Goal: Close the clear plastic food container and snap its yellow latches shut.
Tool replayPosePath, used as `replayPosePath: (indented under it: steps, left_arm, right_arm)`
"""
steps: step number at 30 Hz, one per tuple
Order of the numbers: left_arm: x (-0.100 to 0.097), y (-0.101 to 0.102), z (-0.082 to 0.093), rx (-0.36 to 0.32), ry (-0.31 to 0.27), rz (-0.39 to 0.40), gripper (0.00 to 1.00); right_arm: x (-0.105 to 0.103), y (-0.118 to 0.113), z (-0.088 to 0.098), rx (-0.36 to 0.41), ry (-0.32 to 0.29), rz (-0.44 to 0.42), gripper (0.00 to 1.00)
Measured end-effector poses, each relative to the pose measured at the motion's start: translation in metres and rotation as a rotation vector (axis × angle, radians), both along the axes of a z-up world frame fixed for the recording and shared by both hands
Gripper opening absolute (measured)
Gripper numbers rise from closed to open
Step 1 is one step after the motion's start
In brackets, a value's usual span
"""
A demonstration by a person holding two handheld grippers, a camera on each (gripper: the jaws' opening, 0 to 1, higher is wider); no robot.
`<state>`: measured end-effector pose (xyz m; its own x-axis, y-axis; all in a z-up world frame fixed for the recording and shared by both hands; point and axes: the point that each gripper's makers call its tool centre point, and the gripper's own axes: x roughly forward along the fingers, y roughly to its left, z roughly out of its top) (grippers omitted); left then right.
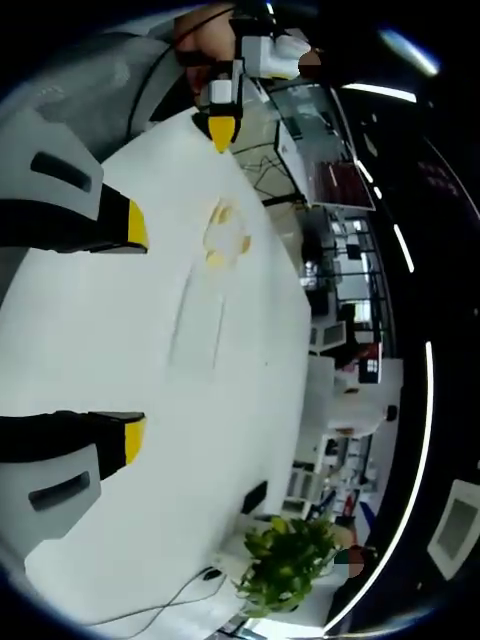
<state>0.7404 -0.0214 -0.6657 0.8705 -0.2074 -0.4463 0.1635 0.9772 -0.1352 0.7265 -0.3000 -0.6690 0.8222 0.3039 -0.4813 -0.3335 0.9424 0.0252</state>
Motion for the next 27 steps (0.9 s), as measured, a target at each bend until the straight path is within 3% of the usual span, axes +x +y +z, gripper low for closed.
replayPosePath:
  steps: [27]
  left_arm:
    - [-0.0012, -0.0016, -0.0013, -0.005, 0.01, -0.007, 0.56]
  right_arm:
    - [-0.0004, 0.0004, -0.0017, -0.009, 0.005, 0.004, 0.6]
